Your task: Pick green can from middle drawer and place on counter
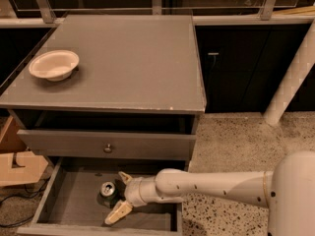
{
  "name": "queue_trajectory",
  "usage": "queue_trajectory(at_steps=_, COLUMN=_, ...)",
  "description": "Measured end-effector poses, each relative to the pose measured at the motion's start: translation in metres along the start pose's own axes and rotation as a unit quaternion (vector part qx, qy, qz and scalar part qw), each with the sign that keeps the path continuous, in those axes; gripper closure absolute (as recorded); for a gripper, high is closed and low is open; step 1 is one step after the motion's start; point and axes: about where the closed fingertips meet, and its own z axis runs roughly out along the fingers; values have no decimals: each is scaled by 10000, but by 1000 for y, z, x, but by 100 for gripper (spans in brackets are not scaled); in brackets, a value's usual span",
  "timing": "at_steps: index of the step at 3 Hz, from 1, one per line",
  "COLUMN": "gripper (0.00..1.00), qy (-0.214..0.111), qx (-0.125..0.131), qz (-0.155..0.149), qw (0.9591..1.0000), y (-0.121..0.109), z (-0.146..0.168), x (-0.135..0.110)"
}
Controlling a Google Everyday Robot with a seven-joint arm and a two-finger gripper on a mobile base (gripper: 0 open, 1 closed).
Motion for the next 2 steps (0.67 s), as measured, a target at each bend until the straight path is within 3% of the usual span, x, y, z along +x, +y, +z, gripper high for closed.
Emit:
queue_trajectory(at_steps=1, gripper=0, qy=-39, qx=-70, qz=-13, qw=10000, y=-3, z=13, x=-5)
queue_trajectory(at_steps=2, gripper=0, qy=2, qx=-202, qz=80, qw=9998, y=-5, z=41, x=11)
